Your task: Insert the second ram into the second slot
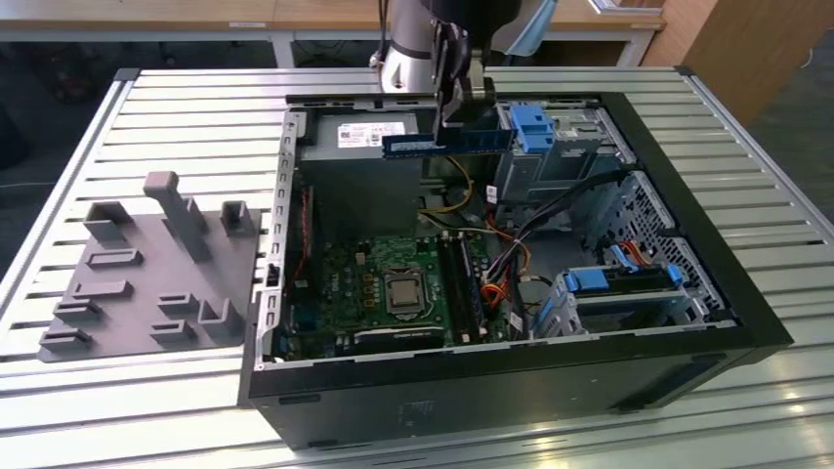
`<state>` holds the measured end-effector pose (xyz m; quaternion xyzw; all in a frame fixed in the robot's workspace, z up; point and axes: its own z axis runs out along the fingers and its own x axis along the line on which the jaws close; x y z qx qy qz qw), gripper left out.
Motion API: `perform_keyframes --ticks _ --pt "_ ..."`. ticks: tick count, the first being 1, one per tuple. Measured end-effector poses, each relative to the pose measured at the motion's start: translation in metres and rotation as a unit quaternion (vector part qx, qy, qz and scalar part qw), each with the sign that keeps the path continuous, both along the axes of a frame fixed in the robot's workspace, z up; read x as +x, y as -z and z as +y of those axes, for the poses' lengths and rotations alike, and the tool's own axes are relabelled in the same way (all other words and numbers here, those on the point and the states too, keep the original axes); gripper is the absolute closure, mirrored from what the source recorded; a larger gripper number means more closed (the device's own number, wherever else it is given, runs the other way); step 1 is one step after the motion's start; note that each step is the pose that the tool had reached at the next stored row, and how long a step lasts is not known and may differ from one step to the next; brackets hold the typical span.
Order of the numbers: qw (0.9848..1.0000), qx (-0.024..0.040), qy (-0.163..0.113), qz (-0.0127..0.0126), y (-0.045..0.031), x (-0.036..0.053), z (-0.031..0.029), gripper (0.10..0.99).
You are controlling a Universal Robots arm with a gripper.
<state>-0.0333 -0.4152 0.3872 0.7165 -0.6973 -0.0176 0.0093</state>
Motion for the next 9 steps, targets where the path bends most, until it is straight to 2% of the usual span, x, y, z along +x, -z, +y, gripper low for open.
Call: perform_keyframes --ticks 9 --pt "1.0 -0.0011 0.0 0.0 0.0 0.0 -0.0024 0.961"
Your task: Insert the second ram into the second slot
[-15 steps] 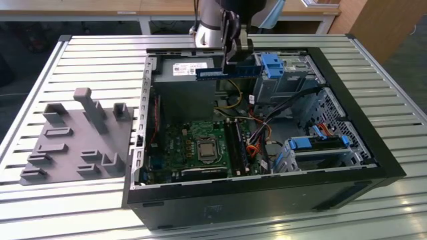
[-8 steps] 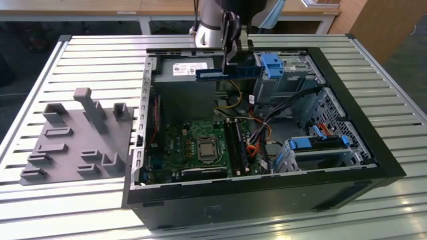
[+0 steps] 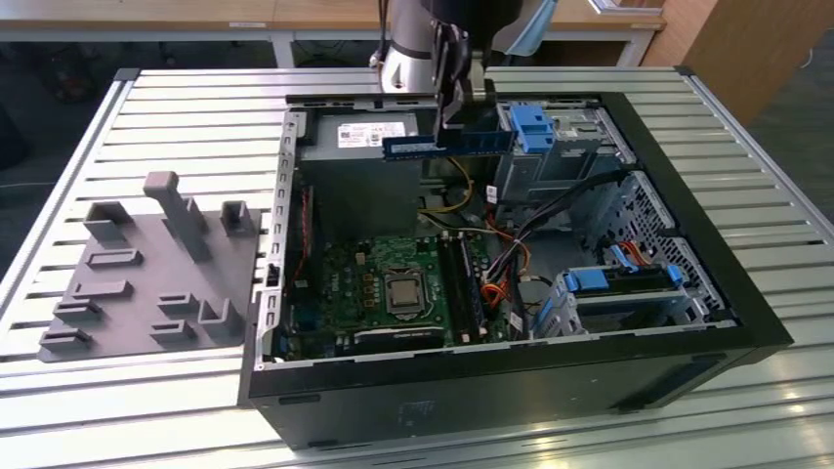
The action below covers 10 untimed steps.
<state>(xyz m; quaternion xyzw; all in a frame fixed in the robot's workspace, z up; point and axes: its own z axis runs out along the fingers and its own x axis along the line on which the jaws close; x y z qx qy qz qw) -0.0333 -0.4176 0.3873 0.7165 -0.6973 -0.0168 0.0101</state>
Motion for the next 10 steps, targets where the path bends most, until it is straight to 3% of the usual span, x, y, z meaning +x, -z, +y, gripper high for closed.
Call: perform_keyframes --ticks 10 --pt "1.0 -0.0014 0.0 0.0 0.0 0.0 -0.0059 0.961"
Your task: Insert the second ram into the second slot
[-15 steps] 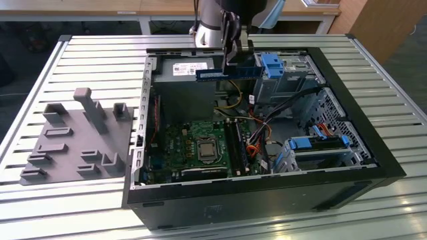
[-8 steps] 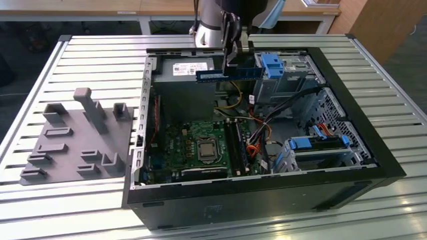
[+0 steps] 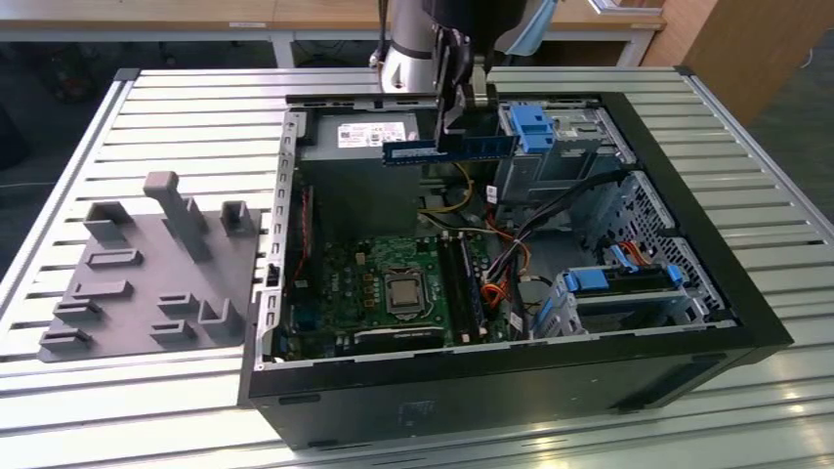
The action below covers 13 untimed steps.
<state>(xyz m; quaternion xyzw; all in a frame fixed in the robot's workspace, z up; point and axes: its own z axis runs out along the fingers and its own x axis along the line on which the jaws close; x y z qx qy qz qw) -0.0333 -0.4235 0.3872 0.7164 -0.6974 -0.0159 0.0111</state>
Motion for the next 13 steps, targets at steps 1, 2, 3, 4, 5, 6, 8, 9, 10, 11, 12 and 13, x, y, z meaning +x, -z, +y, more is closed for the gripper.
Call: perform_keyframes --ticks 1,2,3,4,5,6,8,9,10,11,12,13 --pt "1.0 -0.0002 0.0 0.0 0.0 0.0 -0.0005 0.961" --pt "1.0 -0.0005 0.0 0.0 0.0 0.0 -0.001 0.961" --pt "1.0 -0.0007 0.0 0.0 0.0 0.0 -0.0014 0.961" --pt "1.0 -0.0009 0.0 0.0 0.0 0.0 -0.0019 0.961" --pt "1.0 -0.0011 0.0 0.0 0.0 0.0 -0.0024 0.961" --pt "1.0 -0.0013 0.0 0.0 0.0 0.0 -0.0028 0.961" --pt "1.0 -0.0017 0.0 0.0 0.0 0.0 -0.0037 0.961" --pt "1.0 -0.0018 0.0 0.0 0.0 0.0 -0.0042 0.961" --pt "1.0 -0.0019 0.0 0.0 0.0 0.0 -0.0047 0.961" --pt "1.0 -0.002 0.0 0.0 0.0 0.0 -0.0053 0.961" --pt "1.0 -0.0021 0.0 0.0 0.0001 0.0 -0.0058 0.961" --pt "1.0 -0.0023 0.0 0.0 0.0 0.0 -0.0064 0.961"
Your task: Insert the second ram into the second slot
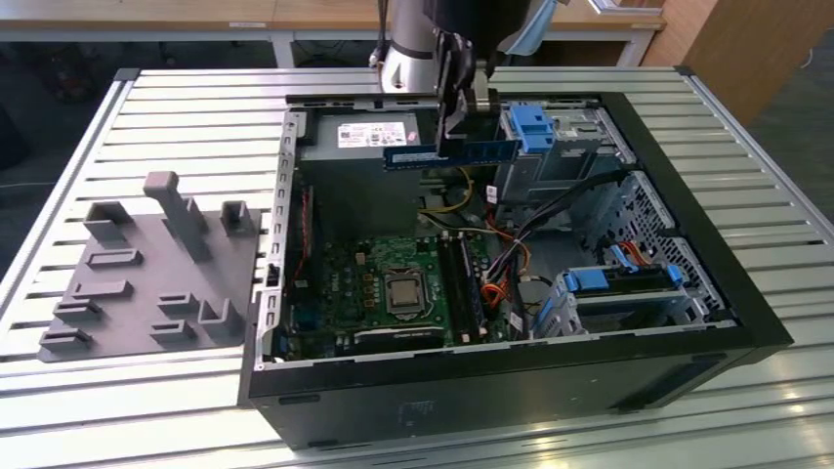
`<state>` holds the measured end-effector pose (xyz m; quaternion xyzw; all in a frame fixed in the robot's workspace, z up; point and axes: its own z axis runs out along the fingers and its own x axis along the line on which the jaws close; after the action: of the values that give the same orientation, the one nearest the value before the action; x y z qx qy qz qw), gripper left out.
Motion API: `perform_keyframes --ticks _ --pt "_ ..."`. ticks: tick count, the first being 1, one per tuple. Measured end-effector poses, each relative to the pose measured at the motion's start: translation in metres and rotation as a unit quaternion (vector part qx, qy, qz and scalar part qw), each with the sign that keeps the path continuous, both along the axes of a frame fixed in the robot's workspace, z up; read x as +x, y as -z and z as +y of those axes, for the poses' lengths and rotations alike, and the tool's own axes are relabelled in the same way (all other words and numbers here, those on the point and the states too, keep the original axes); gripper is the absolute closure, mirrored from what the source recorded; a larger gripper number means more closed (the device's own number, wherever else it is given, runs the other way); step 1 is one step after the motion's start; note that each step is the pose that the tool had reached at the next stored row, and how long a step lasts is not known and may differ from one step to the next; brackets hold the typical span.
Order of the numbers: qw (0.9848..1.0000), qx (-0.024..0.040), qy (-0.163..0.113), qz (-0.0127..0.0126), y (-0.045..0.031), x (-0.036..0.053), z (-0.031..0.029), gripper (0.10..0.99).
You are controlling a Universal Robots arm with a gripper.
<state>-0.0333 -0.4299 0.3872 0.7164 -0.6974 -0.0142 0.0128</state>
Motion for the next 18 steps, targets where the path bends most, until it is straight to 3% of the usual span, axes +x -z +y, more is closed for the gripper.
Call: perform_keyframes --ticks 15,18 --pt "1.0 -0.0023 0.0 0.0 -0.0001 0.0 -0.0109 0.961" --pt "1.0 -0.0051 0.002 0.0 0.0 0.0 -0.0121 0.961"
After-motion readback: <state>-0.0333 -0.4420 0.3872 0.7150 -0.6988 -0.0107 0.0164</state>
